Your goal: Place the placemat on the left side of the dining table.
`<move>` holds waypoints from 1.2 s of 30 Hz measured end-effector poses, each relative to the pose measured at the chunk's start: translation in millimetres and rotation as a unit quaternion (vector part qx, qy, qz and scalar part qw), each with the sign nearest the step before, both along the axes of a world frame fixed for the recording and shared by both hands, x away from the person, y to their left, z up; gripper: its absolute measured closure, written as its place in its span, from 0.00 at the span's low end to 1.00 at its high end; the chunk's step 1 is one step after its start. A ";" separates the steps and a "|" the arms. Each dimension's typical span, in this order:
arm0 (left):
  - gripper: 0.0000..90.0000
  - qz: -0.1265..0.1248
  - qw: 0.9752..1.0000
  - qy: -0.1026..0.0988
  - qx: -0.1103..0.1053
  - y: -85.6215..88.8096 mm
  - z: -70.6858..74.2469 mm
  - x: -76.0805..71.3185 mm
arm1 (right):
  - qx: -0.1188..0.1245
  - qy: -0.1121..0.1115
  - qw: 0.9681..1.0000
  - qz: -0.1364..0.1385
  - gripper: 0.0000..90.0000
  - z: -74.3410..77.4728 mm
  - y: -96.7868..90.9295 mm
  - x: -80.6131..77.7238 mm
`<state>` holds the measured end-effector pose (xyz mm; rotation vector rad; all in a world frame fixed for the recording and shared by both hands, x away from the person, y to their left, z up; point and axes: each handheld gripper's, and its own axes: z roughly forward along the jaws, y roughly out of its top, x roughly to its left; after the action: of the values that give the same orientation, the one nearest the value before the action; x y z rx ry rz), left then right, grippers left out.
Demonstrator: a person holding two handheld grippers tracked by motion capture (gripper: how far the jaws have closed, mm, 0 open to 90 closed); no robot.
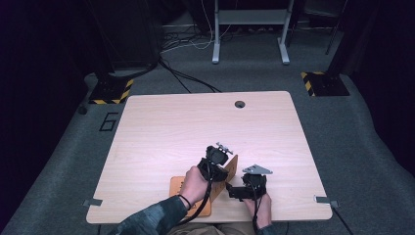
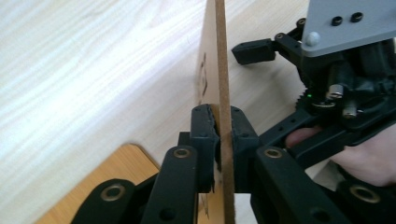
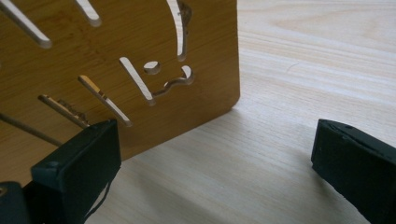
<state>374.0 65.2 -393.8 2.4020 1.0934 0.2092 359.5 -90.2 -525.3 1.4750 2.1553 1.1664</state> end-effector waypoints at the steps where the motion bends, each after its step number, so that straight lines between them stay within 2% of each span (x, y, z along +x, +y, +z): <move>1: 0.95 -0.005 1.000 -0.005 0.002 -0.8 0.9 0.7 | -0.001 -0.002 1.000 0.001 0.01 -0.1 -1.2 0.0; 6: 0.96 -0.014 1.000 -0.006 -0.004 -1.6 3.9 3.6 | 0.000 -0.001 1.000 -0.003 0.01 -0.4 -6.3 0.2; 10: 0.96 -0.019 1.000 -0.011 -0.019 1.3 11.9 6.6 | 0.006 0.003 1.000 -0.011 0.01 -0.5 -9.6 1.4; 11: 0.96 -0.020 0.999 -0.012 -0.022 2.5 14.2 7.3 | 0.001 0.002 1.000 -0.014 0.01 -0.8 -10.6 2.5; 18: 0.96 -0.004 0.999 -0.019 -0.047 17.4 27.7 15.0 | -0.009 0.006 1.000 -0.018 0.01 -1.3 -12.8 6.3; 29: 0.96 0.022 0.997 -0.023 -0.068 40.6 35.3 26.7 | -0.031 0.003 0.999 -0.022 0.02 -1.8 -10.3 7.7; 36: 0.96 0.043 0.996 -0.024 -0.077 64.5 41.7 35.7 | -0.053 -0.002 0.998 -0.021 0.02 -2.5 -6.8 7.6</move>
<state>409.7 129.7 -352.1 2.2054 1.1502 0.2033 367.1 -97.1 -527.8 1.4642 2.1375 1.0247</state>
